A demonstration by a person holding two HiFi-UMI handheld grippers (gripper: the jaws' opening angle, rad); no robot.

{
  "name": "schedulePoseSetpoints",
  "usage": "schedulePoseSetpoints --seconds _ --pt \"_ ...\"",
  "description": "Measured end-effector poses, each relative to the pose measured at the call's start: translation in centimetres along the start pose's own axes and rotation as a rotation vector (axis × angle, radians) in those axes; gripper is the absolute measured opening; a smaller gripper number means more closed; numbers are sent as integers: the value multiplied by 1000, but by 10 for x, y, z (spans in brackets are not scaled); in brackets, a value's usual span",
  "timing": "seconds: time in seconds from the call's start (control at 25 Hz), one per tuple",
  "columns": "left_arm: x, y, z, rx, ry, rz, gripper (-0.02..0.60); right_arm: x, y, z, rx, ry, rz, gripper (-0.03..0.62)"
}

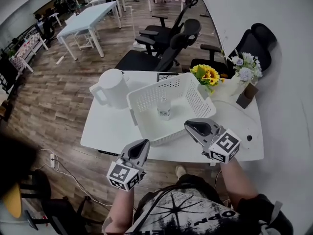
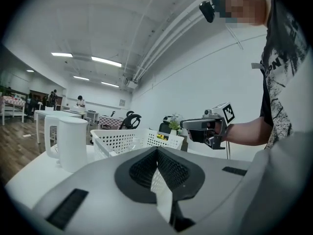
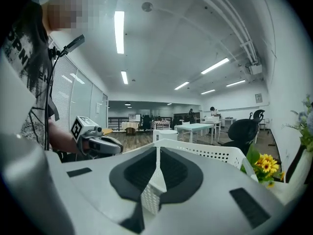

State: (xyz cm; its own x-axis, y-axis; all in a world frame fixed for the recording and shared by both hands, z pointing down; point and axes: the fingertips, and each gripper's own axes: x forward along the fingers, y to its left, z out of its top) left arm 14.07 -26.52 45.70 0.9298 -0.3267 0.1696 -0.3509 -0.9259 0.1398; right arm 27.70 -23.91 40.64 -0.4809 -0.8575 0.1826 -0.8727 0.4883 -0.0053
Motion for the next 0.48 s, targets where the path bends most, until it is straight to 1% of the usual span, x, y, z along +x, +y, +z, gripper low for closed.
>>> schedulePoseSetpoints --seconds 0.24,0.32,0.36,0.4,0.48 --pt "2 14 5 -15 -8 89 11 26 -35 22 -61 34 69 26" --pt "2 18 7 -18 -11 115 9 39 -41 25 -78 58 105 34" --pt "2 21 7 -20 -13 128 11 46 -43 26 -84 75 130 59" --pt "2 23 8 -24 -14 142 9 53 -44 26 -91 95 155 99" --pt "1 28 8 -34 -15 168 11 65 -45 25 -111 133 198 114"
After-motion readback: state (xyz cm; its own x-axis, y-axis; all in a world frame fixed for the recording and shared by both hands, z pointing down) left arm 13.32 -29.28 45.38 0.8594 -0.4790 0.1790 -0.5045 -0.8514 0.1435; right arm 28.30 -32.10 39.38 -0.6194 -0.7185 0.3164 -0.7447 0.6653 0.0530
